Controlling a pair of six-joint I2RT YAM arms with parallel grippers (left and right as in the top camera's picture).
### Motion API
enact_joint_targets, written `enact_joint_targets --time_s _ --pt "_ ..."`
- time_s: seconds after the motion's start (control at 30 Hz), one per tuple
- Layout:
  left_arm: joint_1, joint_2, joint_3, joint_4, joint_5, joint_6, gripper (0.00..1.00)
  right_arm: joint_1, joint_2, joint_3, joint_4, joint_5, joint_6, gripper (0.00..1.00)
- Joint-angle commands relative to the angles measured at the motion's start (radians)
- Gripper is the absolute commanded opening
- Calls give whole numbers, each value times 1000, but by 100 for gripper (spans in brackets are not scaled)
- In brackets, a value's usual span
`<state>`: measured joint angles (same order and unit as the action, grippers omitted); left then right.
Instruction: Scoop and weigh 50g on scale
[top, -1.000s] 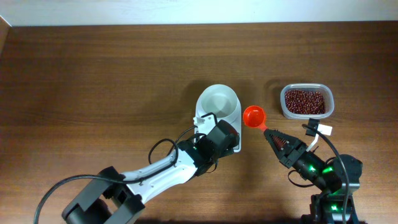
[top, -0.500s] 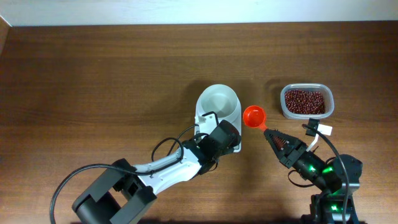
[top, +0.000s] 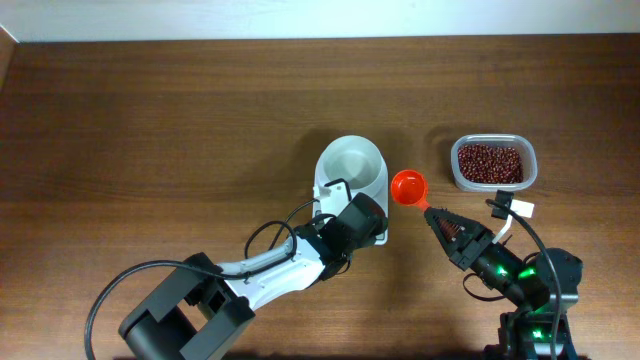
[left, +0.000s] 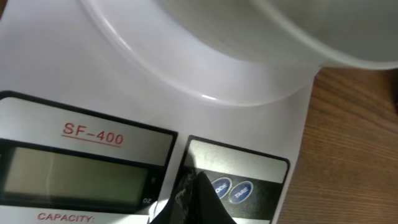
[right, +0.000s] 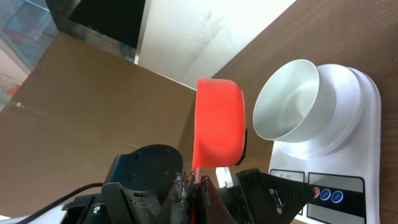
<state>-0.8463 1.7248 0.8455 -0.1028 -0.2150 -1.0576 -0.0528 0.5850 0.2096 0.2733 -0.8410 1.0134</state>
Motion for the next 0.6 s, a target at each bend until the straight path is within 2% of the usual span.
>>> enact_joint_targets --time_s 0.0,0.57 --pt "-2 11 6 13 -18 16 5 -7 -3 6 3 -16 -7 4" --pt "-2 33 6 15 -18 16 3 -7 -3 6 3 -16 -7 4"
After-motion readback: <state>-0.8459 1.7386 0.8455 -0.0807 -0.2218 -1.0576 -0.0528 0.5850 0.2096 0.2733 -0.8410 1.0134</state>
